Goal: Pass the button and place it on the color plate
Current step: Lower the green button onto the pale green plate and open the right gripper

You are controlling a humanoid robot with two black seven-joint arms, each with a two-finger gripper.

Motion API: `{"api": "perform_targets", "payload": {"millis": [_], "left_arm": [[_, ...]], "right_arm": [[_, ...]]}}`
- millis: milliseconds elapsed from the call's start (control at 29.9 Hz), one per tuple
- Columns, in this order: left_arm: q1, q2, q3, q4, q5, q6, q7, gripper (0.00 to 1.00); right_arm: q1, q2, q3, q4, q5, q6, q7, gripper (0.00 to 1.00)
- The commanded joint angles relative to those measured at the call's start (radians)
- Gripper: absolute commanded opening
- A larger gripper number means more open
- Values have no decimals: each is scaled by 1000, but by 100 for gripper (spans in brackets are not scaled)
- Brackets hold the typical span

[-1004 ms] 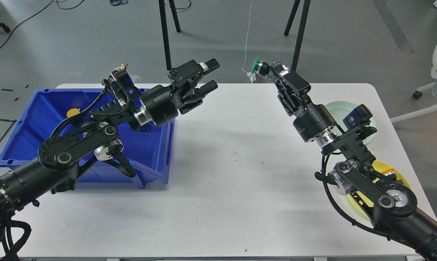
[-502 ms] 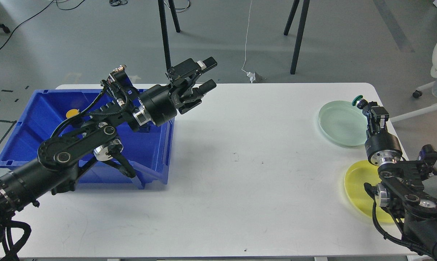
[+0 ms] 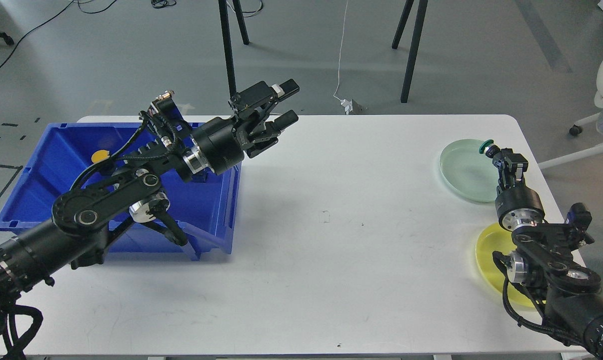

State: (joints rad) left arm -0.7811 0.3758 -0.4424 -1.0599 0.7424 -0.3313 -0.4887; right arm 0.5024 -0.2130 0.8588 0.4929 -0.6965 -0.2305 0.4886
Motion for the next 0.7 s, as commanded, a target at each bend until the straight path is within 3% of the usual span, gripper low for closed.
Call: {"api": "perform_targets", "payload": {"millis": [0, 502, 669], "left_arm": [[0, 0, -1, 0, 0, 0, 0, 85], [0, 0, -1, 0, 0, 2, 0, 85], [2, 0, -1, -2, 0, 2, 0, 85]], "right_arm": [[30, 26, -17, -74, 17, 7, 0, 24], [48, 49, -50, -88, 29, 10, 0, 32], [50, 50, -50, -88, 29, 10, 0, 38]]}}
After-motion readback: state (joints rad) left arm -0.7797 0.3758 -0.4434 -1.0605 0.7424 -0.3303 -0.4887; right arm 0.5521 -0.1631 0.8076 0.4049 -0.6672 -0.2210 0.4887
